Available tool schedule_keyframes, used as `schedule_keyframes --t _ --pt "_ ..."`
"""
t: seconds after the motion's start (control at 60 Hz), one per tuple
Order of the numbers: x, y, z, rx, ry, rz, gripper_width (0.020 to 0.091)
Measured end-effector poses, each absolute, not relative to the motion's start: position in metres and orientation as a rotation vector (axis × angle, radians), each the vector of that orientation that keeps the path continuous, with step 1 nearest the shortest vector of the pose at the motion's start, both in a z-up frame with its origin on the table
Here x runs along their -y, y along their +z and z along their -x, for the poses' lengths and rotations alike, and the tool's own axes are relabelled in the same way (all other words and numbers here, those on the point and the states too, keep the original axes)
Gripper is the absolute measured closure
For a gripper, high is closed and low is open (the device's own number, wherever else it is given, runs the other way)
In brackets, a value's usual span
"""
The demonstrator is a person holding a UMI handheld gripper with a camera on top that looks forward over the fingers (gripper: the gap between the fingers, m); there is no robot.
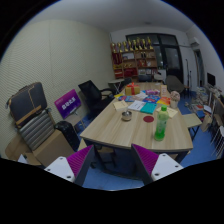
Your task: Pour water
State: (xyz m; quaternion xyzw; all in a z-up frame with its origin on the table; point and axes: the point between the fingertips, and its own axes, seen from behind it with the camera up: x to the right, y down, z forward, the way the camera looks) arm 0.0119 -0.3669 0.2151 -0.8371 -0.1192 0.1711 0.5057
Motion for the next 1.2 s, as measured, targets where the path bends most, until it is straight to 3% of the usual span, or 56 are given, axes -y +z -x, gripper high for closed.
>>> schedule_keyframes --t 0.483,1.0,1.083,1.15,1.2 --pt "0.282 0.209 -0.131 0.186 0.232 1.877 0.0277" --pt "0.046 0.080 -0.173 0.094 0.094 1.865 0.0286" --pt "0.022 0.071 -0.176 0.074 0.051 1.840 0.0297" --pt "0.010 0.061 -0.175 0.050 0.050 1.839 0.0549" --pt "0.007 0.062 -0.177 0.000 0.049 1.814 0.0579"
